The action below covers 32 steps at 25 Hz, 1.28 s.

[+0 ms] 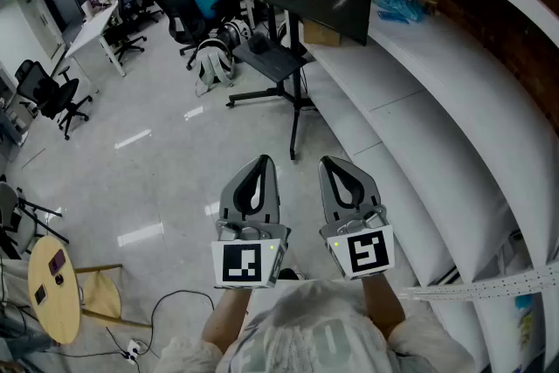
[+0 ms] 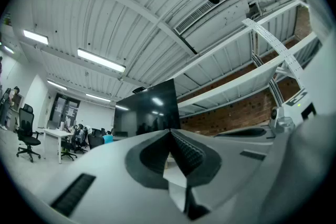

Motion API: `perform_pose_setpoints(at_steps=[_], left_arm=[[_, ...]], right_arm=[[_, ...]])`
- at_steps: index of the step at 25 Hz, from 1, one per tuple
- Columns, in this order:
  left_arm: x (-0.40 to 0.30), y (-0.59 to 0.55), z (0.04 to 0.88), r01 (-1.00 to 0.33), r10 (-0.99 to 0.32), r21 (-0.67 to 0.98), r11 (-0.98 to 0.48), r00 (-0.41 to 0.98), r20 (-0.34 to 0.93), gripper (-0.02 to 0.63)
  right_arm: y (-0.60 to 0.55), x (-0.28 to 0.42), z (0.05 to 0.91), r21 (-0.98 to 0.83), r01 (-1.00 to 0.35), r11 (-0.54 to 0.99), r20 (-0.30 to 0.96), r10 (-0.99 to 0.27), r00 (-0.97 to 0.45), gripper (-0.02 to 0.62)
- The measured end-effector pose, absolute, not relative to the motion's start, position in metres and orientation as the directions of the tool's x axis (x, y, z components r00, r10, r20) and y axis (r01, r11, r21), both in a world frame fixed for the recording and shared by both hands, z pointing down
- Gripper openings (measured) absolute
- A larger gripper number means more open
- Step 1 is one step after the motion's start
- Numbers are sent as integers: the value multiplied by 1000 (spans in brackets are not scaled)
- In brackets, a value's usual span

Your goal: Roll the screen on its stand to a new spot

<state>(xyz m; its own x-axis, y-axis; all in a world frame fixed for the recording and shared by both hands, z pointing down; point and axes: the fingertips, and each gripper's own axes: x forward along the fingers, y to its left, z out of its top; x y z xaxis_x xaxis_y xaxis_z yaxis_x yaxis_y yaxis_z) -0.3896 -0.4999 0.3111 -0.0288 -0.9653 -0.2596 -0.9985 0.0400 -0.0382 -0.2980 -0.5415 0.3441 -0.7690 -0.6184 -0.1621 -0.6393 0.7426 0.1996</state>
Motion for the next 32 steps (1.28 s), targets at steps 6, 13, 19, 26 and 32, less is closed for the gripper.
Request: perform_pose_setpoints(at_steps=[6, 13, 19, 26, 32], left_arm=[[-386, -517, 318, -999, -970, -26, 28, -21, -244, 15], [-387, -523, 329, -999, -979, -15, 42, -39, -200, 15], [-422, -552, 353, -997, -989, -29, 72, -68, -128, 15], [-436, -666, 367, -1000, -988, -6, -23, 24, -153, 15], [-483, -786, 364, -997, -979, 43, -68, 58, -194, 15]], right_arm=[[-556, -297, 342, 188, -639, 746, -157, -620, -769, 20], [-569, -290, 357, 130, -629, 766, -176, -607, -775, 20], [-605, -301, 386, 58, -639, 767, -131, -629, -767, 20], [-698, -322, 414, 61, -672, 738, -94, -666, -740, 20], [-818, -359, 388, 121, -702, 701, -155, -686, -711, 21]])
